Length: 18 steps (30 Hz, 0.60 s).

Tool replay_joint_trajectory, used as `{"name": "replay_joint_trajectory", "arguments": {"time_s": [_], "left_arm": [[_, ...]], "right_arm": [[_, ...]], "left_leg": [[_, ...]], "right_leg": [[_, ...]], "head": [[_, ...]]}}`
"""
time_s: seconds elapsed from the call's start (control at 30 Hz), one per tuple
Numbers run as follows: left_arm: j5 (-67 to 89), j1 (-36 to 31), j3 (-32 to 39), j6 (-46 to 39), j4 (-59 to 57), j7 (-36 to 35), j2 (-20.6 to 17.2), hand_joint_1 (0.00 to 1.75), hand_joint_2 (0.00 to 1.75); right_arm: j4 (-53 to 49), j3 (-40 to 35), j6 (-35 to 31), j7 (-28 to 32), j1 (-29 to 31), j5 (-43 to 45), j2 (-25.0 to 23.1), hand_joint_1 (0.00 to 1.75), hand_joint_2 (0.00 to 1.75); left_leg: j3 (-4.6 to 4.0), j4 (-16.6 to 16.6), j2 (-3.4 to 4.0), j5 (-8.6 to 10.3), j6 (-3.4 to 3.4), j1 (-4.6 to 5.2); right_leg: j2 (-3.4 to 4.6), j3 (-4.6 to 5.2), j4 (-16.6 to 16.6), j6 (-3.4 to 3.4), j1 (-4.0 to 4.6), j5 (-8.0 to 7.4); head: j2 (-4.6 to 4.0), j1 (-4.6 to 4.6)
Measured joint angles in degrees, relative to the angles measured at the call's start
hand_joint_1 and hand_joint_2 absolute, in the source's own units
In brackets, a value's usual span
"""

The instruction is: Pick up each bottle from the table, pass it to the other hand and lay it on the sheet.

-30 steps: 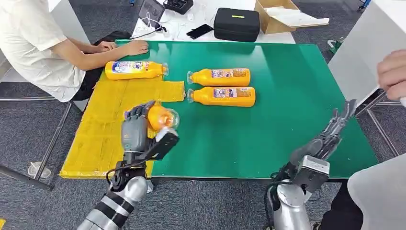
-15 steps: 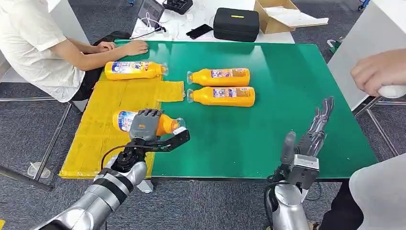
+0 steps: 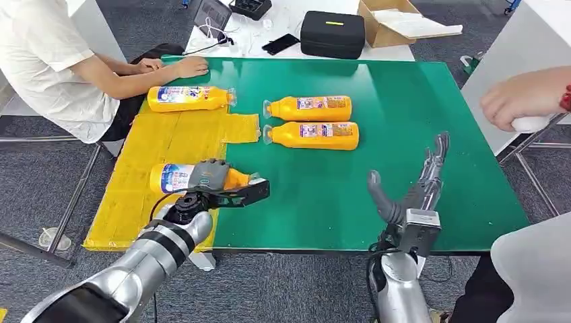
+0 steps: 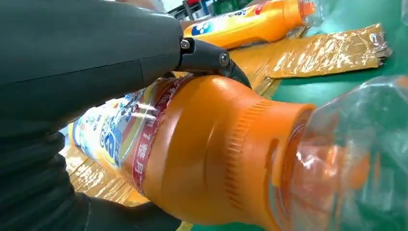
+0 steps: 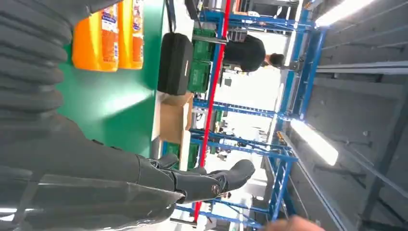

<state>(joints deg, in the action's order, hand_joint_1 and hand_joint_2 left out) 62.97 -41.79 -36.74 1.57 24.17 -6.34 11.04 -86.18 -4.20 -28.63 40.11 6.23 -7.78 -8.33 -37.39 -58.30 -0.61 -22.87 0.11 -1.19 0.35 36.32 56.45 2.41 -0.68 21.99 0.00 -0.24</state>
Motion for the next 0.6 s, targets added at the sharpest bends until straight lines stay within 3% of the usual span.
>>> {"name": "replay_joint_trajectory", "arguments": {"time_s": [0.27,0.43,0.6], "left_arm": [[-3.35,-0.55,0.92,1.42,-2.84,3.28,0.17,0.0,1.75],[-7.91,-0.49,2.77,3.47,-3.1,10.91,0.61,0.0,1.75],[-8.39,-0.48,3.76,3.91,-3.1,11.58,0.9,0.0,1.75]], "right_arm": [[2.4,0.13,1.03,0.0,0.9,0.9,-0.46,0.0,1.75],[3.15,0.18,1.01,0.0,0.89,1.42,-0.48,0.0,1.75],[3.52,0.24,1.01,0.0,0.88,1.49,-0.48,0.0,1.75]], "left_leg": [[-0.01,0.0,-0.03,0.0,0.0,0.0],[-0.02,0.0,-0.03,0.0,0.0,0.01],[-0.02,0.0,-0.03,0.0,0.0,0.0]], "right_leg": [[-0.01,0.01,0.0,-0.01,0.0,0.01],[-0.01,0.0,0.0,-0.01,-0.01,0.01],[-0.01,0.0,0.0,0.0,-0.01,0.01]], "head": [[0.0,0.0],[0.0,0.0],[0.0,0.0]]}}
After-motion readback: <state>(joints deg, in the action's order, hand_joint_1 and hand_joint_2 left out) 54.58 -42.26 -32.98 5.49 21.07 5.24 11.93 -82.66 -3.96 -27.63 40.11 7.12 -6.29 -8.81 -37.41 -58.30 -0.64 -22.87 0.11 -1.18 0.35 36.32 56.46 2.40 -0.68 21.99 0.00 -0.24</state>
